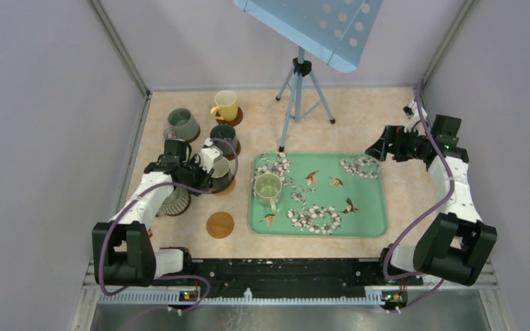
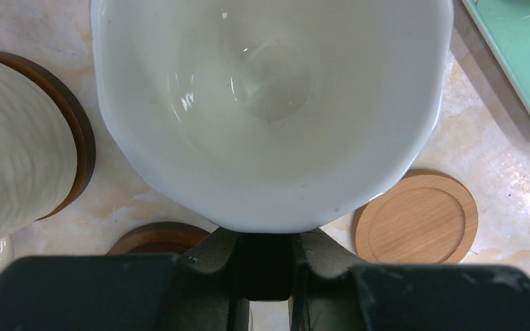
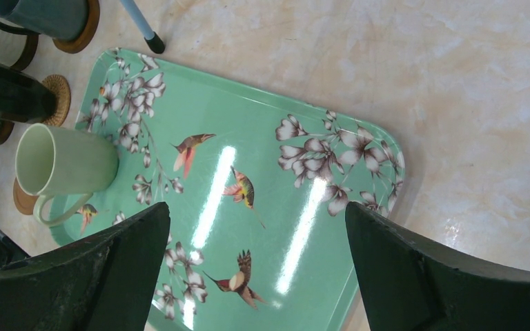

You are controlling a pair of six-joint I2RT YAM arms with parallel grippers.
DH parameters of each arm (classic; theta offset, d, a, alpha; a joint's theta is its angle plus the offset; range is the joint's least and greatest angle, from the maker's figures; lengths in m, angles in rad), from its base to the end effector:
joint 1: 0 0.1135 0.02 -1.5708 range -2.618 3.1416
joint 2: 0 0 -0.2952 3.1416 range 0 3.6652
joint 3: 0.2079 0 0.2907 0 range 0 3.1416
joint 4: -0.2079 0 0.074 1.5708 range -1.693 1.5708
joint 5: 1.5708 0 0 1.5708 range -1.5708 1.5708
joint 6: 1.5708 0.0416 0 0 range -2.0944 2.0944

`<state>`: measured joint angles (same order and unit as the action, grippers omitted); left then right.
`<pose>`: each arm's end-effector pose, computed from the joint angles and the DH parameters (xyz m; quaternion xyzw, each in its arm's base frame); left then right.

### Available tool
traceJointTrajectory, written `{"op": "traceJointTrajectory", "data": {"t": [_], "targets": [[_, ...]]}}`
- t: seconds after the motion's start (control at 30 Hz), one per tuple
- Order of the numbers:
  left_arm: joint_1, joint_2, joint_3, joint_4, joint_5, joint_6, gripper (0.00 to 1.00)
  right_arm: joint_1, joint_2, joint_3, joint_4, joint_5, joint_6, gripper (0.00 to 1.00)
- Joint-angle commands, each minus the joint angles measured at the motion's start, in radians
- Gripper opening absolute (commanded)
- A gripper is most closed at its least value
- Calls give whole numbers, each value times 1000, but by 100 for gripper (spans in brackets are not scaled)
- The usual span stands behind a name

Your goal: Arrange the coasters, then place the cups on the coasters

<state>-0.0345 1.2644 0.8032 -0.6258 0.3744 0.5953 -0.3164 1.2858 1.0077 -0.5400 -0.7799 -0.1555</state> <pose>0.2641 -0.0243 0.2223 0.3378 0.8932 -0.1085 0.2762 0.2921 -0.0649 0.3008 -0.0701 0.8686 0.2643 0.4132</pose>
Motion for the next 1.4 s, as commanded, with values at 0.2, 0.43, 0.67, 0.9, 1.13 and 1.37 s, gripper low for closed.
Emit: {"op": "traceJointTrajectory", "data": {"t": [0.2, 0.43, 0.67, 0.9, 1.13, 1.37], "targets": [[5, -66, -24, 94, 15, 29, 11, 5, 1, 4, 18, -21, -7, 96], [6, -57, -13, 57, 8, 38, 45, 5, 1, 5, 15, -21, -9, 96], [7, -64, 22, 2, 11, 39, 60, 5, -2, 6, 13, -21, -10, 96], [6, -84, 87, -116, 33, 37, 64, 5, -1, 9, 15, -22, -10, 96], [7, -91, 82, -143, 15, 35, 69, 5, 0, 9, 13, -24, -11, 96], [7, -114, 151, -170, 19, 27, 73, 5, 1, 9, 13, -22, -12, 96]]}}
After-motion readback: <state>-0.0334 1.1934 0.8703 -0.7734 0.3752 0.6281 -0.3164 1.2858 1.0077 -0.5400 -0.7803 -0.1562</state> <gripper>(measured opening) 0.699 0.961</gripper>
